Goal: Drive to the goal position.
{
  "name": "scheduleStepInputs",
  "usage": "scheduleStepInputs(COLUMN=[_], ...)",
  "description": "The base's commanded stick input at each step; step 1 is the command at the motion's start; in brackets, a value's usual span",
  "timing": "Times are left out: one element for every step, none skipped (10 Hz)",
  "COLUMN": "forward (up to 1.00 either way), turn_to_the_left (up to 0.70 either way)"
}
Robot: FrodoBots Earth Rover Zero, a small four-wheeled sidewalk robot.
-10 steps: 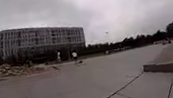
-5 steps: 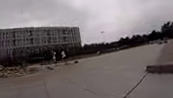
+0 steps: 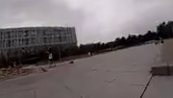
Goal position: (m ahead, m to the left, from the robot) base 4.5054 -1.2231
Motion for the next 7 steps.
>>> scheduleStepInputs(forward=[0.7,0.7,0.7,0.7,0.7,0.7,0.7], turn_to_the_left=[-0.14,-0.14,-0.14,-0.14,-0.14,-0.14,-0.14])
